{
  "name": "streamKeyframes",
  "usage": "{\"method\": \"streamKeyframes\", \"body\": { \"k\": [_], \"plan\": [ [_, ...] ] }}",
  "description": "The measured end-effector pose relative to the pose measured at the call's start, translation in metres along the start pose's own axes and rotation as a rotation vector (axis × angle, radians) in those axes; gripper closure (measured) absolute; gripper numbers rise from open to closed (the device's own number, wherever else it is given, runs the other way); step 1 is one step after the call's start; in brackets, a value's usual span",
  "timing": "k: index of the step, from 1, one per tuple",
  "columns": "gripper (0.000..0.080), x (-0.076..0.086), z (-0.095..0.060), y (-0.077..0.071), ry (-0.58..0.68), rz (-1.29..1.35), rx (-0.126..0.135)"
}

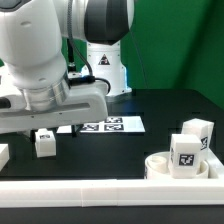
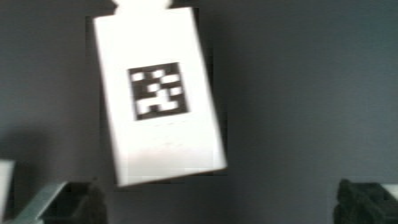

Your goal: Assemble stool

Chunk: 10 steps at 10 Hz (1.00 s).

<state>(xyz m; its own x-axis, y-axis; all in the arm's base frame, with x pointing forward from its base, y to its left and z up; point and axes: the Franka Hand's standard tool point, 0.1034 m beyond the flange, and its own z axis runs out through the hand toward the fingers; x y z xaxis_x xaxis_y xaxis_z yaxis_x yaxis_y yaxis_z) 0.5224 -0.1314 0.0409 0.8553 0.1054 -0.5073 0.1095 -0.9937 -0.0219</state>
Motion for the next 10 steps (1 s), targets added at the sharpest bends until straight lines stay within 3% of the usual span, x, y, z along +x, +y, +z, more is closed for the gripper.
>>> {"method": "streamKeyframes", "body": {
  "k": [1, 2, 6, 8, 10],
  "plan": [
    [0.0151, 0.002, -0.002, 0.001, 0.018, -0.007, -0.047],
    [0.0151, 0.003, 0.000, 0.001, 0.040, 0.009, -0.057],
    [0.0151, 0.001, 0.005, -0.001, 0.006, 0.005, -0.049],
    [0.0151, -0.008, 0.011, -0.005, -0.122, 0.008, -0.024],
    [0.0151, -0.012, 0.016, 0.006, -0.278, 0.009, -0.057]
  ]
}}
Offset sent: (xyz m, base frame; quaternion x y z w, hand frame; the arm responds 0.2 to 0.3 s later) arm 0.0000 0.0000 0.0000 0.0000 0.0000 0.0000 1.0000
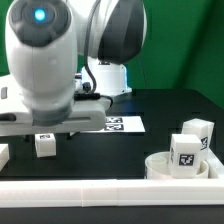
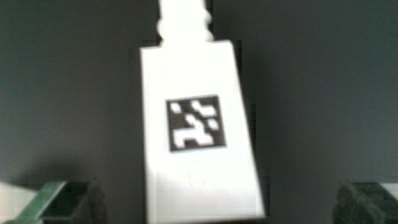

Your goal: Assemble stool

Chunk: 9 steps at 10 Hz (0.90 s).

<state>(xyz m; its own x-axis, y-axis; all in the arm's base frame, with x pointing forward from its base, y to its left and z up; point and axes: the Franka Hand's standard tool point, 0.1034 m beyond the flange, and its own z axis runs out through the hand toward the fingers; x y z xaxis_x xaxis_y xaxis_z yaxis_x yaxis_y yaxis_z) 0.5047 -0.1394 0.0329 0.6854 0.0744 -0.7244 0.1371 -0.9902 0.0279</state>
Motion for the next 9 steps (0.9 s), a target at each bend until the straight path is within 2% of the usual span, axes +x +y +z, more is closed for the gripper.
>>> {"method": "streamKeyframes", "body": {
  "k": [1, 2, 3, 5, 9],
  "plan": [
    [0.0151, 0.000, 0.003, 0.002, -0.091, 0.005, -0.005],
    [0.0151, 0.005, 0.004, 0.001, -0.124, 0.003, -0.005],
    [0.0151, 0.002, 0.008, -0.002, -0.184, 0.005, 0.004],
    [0.0151, 0.007, 0.006, 0.000, -0.162, 0.003, -0.002],
    [0.0151, 0.009, 0.016, 0.002, -0.168, 0.003, 0.004]
  ]
}}
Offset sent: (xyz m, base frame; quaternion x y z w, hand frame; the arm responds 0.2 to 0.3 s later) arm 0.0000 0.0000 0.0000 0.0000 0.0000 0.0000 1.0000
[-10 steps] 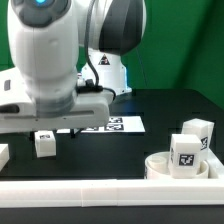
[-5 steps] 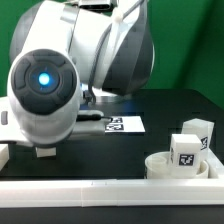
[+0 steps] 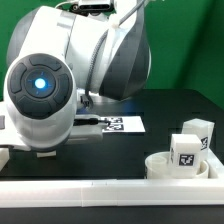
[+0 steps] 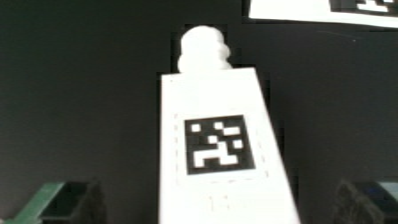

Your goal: Assemble stool

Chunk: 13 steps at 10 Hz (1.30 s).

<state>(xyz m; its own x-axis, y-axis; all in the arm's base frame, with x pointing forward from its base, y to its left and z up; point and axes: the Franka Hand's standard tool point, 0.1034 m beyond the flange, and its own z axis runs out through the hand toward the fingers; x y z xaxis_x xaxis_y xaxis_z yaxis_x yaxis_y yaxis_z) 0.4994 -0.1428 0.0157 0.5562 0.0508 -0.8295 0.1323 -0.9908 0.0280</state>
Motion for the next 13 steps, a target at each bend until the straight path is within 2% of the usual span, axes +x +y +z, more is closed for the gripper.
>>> {"method": "streamKeyframes", "body": {
  "k": [2, 3, 4, 5, 6, 9, 10, 13],
  "plan": [
    [0.0151, 0.002, 0.006, -0.001, -0.007, -0.001, 0.001],
    [0.0274, 0.002, 0.005, -0.002, -0.007, -0.002, -0.001],
    [0.0274, 0.002, 0.005, -0.003, -0.006, -0.003, -0.001],
    [0.0413, 0.002, 0.005, -0.003, -0.005, -0.004, -0.002],
    [0.0462, 0.002, 0.004, -0.003, -0.005, -0.004, -0.003],
    [0.0462, 0.004, 0.001, -0.006, 0.011, -0.008, -0.012],
    [0.0462, 0.002, -0.001, -0.008, 0.004, -0.006, -0.005],
    [0.0462, -0.020, -0.032, -0.022, 0.006, 0.051, -0.005]
  ]
}}
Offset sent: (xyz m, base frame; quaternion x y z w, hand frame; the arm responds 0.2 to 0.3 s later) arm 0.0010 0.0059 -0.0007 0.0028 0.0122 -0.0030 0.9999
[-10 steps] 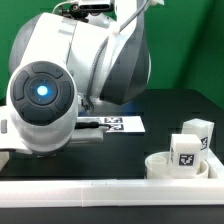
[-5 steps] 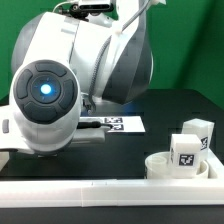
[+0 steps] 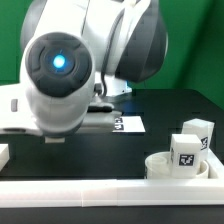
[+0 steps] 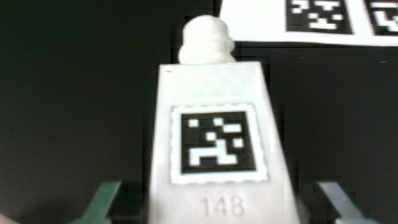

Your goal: Assemble stool

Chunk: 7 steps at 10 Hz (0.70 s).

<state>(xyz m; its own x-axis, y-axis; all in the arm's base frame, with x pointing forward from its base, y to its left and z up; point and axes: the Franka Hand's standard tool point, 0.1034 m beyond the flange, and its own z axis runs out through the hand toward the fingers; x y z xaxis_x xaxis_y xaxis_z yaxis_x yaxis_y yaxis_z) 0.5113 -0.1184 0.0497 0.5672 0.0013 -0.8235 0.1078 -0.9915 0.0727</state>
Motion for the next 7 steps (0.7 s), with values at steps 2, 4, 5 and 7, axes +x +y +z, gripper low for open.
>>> {"method": "streamKeyframes", "body": {
  "k": [2, 4, 5, 7],
  "plan": [
    [0.0461, -0.009, -0.017, -0.005, 0.024, 0.006, -0.004],
    [0.0461, -0.011, -0.024, -0.003, 0.052, 0.007, -0.007],
    [0.0461, -0.007, -0.026, -0.003, 0.074, 0.007, -0.011],
    [0.0461, 0.000, -0.032, -0.004, 0.135, 0.016, -0.003]
  ]
}}
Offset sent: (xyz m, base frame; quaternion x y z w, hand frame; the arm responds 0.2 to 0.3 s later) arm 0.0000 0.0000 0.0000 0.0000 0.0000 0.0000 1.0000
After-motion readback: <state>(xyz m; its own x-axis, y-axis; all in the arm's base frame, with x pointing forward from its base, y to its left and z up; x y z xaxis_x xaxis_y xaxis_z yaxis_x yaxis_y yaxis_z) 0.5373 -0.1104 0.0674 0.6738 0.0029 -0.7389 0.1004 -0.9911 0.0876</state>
